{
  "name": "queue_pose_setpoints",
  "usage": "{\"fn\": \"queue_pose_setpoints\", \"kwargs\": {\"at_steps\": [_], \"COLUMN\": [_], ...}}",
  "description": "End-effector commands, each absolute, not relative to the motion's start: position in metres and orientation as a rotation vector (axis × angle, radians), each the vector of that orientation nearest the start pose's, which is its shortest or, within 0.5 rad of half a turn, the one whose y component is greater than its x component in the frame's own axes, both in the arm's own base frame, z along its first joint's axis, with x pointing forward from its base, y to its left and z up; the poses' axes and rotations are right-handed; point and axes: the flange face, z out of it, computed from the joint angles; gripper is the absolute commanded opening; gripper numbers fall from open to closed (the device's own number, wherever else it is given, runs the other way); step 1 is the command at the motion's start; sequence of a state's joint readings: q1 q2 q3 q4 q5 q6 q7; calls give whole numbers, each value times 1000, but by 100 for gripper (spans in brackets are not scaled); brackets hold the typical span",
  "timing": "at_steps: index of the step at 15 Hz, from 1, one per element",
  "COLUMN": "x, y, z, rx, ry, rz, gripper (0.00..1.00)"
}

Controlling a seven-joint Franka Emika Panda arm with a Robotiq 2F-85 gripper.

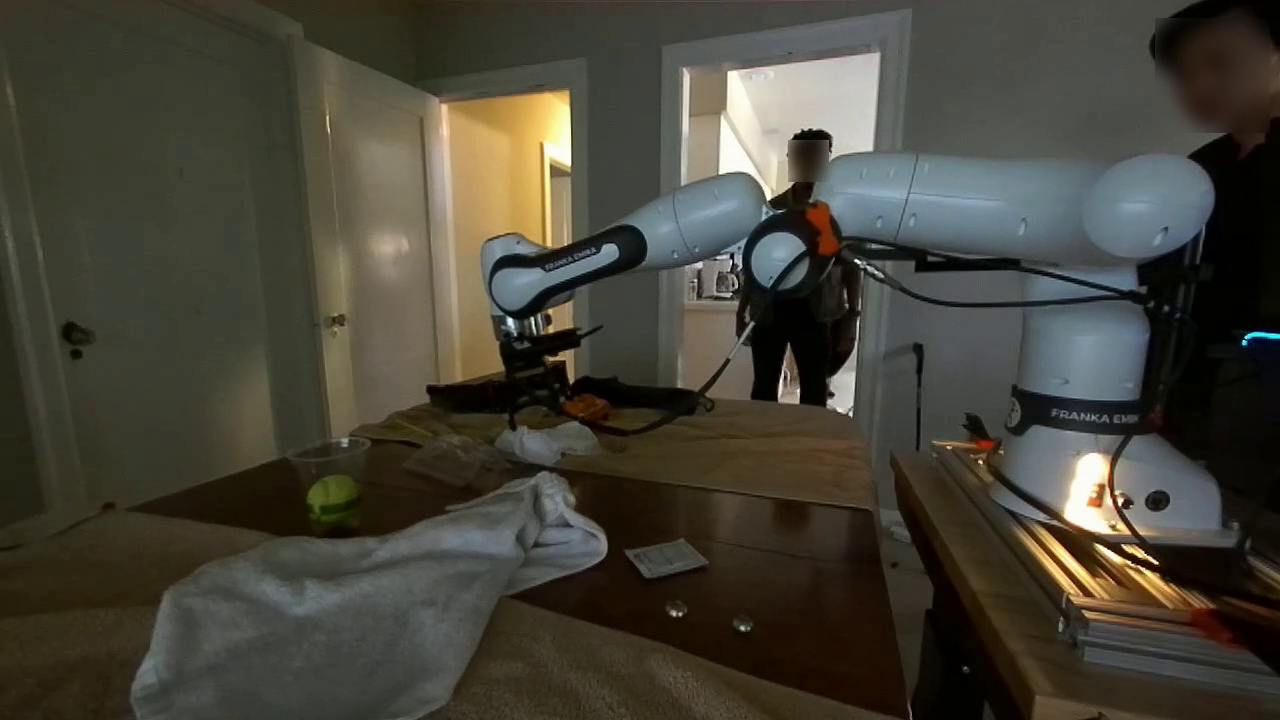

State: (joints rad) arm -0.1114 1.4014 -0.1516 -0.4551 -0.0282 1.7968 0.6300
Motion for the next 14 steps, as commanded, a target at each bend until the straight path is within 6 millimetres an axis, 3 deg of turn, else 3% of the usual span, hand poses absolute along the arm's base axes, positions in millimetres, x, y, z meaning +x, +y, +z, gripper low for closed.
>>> {"fn": "queue_pose_setpoints", "kwargs": {"at_steps": [1,7,8,14], "x": [793,801,807,814], "y": [-148,-151,-121,-65], "z": [177,178,180,164], "rx": [-3083,-3101,-3096,-3077], "ry": [1242,1134,1122,1035], "rz": [-81,-220,-234,-277], "gripper": [100,100,100,100]}}
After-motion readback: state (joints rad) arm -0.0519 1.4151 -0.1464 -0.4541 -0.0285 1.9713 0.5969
